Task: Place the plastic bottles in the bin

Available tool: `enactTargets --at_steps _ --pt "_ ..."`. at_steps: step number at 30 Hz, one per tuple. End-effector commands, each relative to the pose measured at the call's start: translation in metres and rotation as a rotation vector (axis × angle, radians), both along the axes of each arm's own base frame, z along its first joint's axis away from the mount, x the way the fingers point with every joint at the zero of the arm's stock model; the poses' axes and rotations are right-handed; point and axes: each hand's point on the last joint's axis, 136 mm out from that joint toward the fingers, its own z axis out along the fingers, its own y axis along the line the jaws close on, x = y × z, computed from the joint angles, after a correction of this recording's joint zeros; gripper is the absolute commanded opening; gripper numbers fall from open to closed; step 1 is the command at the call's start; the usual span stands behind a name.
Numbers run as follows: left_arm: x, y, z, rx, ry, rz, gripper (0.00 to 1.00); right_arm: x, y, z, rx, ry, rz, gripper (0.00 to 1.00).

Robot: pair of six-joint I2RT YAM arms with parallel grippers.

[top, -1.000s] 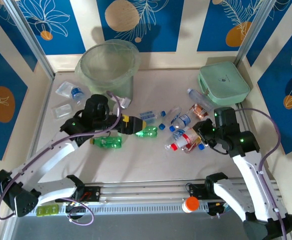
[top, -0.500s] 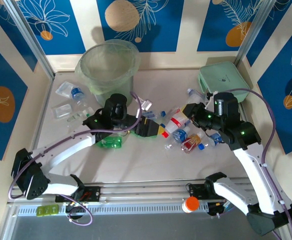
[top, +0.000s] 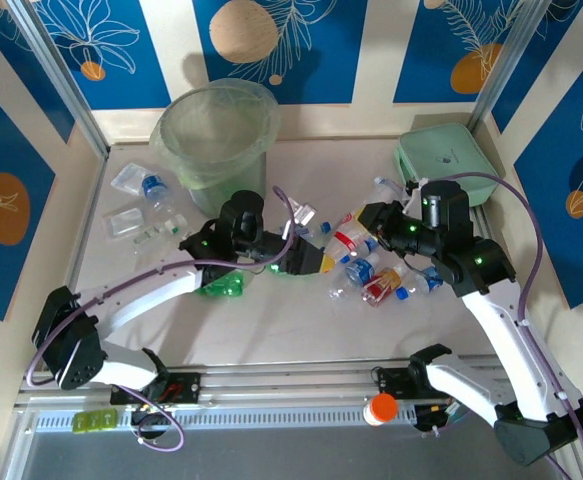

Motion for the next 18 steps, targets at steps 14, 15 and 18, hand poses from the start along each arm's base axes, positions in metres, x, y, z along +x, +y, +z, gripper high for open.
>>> enactTargets --at_steps 14,15,18 --pt "0.0 -0.001 0.012 -0.012 -0.043 0.001 0.13 -0.01 -0.007 0.006 -0.077 -0.077 0.04 0.99" --pt "0.001 0.0 0.012 -0.007 -0.046 0.01 0.13 -0.012 -0.008 0.007 -0.069 -0.085 0.039 0.99" --pt "0.009 0.005 0.012 0.015 -0.055 0.051 0.12 -0.017 -0.011 0.009 -0.051 -0.114 0.031 0.99"
